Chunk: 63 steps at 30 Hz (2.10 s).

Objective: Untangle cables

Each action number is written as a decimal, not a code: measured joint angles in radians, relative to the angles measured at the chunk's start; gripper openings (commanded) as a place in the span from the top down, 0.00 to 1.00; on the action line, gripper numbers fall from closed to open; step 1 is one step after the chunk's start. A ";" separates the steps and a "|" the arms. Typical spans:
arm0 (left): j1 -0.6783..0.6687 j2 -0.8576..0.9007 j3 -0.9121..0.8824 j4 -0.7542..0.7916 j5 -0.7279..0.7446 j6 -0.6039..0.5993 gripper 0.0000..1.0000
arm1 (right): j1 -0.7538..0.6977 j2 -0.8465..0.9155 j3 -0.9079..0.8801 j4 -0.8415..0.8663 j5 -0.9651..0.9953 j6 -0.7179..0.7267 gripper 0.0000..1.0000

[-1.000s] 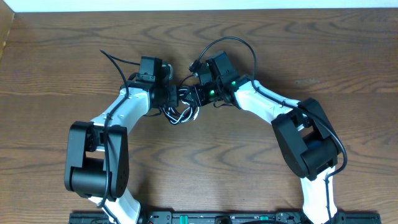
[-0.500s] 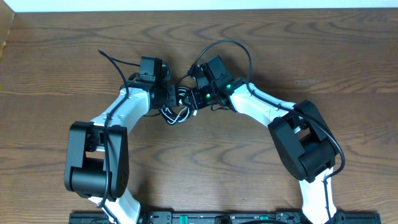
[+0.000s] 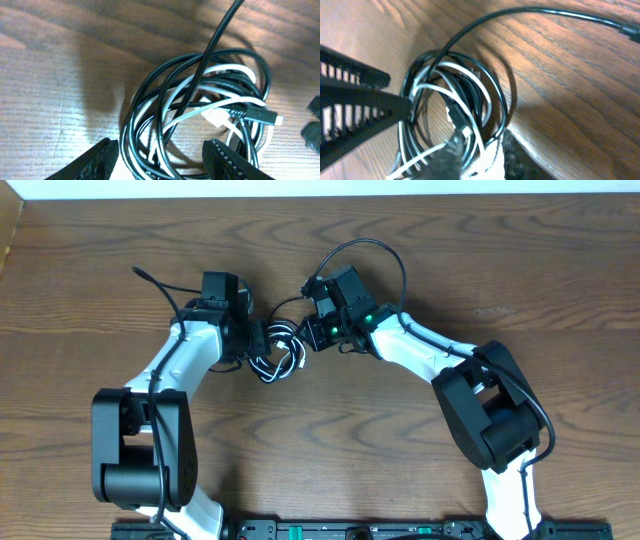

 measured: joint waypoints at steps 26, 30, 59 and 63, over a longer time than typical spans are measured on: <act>0.043 0.012 0.000 -0.035 -0.065 -0.084 0.66 | 0.075 0.000 0.000 0.049 0.197 -0.010 0.98; 0.043 0.024 0.000 -0.035 -0.071 -0.098 0.66 | 0.075 0.000 0.000 0.089 0.214 -0.013 0.98; 0.042 0.070 0.000 -0.013 0.068 -0.187 0.87 | 0.074 0.000 0.001 -0.042 0.129 -0.021 0.71; 0.042 0.073 0.000 -0.003 0.109 -0.187 0.87 | 0.073 0.000 0.001 -0.031 0.175 -0.037 0.77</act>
